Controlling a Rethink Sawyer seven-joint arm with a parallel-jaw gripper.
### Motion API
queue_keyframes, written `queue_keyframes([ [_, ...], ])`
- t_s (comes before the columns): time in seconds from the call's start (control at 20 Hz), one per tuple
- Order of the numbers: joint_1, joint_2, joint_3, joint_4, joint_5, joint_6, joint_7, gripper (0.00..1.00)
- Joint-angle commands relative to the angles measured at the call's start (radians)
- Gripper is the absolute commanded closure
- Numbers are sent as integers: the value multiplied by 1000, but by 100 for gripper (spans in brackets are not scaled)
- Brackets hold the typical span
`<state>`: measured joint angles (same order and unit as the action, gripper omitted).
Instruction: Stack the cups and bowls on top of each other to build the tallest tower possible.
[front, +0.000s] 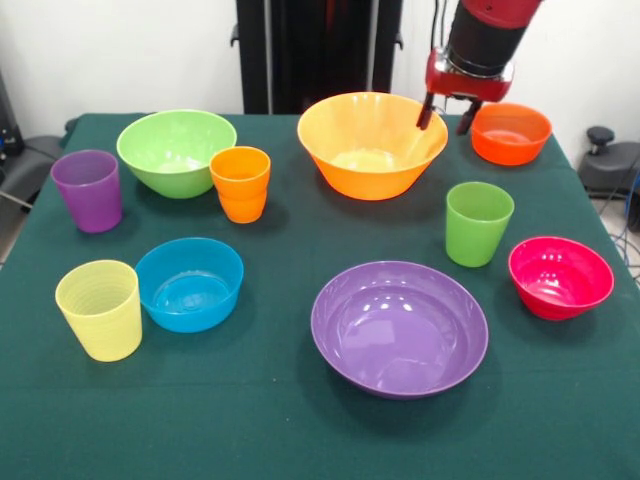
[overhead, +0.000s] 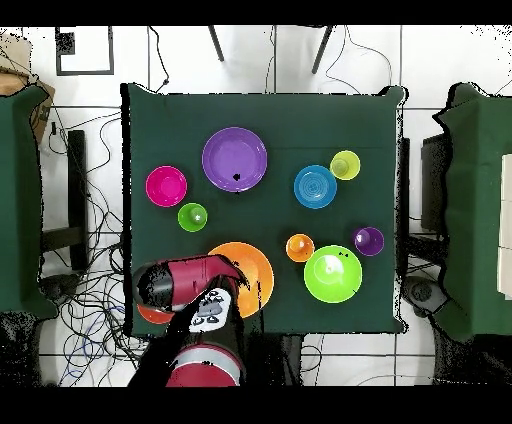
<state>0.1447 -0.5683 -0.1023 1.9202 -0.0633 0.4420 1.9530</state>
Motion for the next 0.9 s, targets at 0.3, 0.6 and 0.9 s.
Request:
queue_keyframes([
  [0.3,30,115,-16,-107,15,-23,157,0],
  [0.6,28,132,-18,-116,24,-36,158,0],
  [0.9,24,161,-24,-128,23,-62,157,0],
])
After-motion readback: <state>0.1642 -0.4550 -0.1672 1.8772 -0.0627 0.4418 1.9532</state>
